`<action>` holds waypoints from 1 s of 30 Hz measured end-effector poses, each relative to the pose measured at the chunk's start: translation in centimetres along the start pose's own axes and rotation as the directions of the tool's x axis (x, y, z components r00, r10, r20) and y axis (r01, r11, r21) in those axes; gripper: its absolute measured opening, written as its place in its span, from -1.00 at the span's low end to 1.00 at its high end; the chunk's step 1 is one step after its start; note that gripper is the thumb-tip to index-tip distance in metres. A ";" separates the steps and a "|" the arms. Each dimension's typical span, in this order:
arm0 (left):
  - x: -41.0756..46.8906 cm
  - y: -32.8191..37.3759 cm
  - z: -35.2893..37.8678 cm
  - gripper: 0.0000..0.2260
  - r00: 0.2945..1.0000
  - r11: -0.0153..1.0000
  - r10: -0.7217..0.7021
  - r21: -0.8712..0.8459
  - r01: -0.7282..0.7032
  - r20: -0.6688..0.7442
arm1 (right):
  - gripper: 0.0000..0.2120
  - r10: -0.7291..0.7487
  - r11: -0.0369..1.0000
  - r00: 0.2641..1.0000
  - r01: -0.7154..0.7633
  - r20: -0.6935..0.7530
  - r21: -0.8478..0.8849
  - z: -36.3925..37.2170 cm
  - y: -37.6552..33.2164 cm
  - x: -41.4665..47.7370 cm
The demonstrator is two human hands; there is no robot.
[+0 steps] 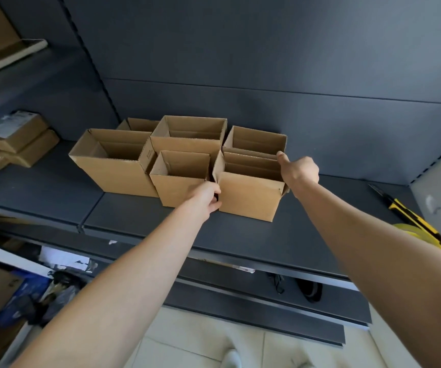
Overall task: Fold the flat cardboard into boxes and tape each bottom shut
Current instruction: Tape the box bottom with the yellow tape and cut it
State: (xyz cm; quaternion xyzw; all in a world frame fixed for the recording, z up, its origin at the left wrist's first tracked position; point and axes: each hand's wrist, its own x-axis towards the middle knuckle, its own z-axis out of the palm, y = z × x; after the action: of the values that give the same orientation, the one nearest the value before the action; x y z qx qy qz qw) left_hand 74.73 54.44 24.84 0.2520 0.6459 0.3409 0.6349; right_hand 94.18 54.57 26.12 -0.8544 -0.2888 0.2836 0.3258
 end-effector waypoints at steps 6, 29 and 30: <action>-0.5 0.0 -1.0 -0.87 0.994 1.000 -0.021 0.013 0.023 -0.104 | -0.57 -0.175 0.982 0.966 0.156 -0.189 -0.111 -0.8 -1.5 -2.0; 0.9 4.8 -13.3 -0.55 0.993 0.954 -0.024 -0.298 -0.010 -0.111 | -0.57 -0.275 0.957 0.956 0.282 0.101 -0.065 6.0 -4.0 -10.5; 1.3 5.0 -13.6 -0.52 0.996 0.957 -0.033 -0.289 0.008 -0.083 | -0.52 -0.202 0.972 0.971 0.215 0.128 -0.092 6.3 -3.7 -10.8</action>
State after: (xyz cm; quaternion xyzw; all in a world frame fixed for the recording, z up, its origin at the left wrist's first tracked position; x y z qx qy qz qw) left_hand 60.65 56.99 27.28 0.1349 0.6188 0.4355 0.6398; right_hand 81.56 52.04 28.04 -0.8170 -0.4103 0.2821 0.2907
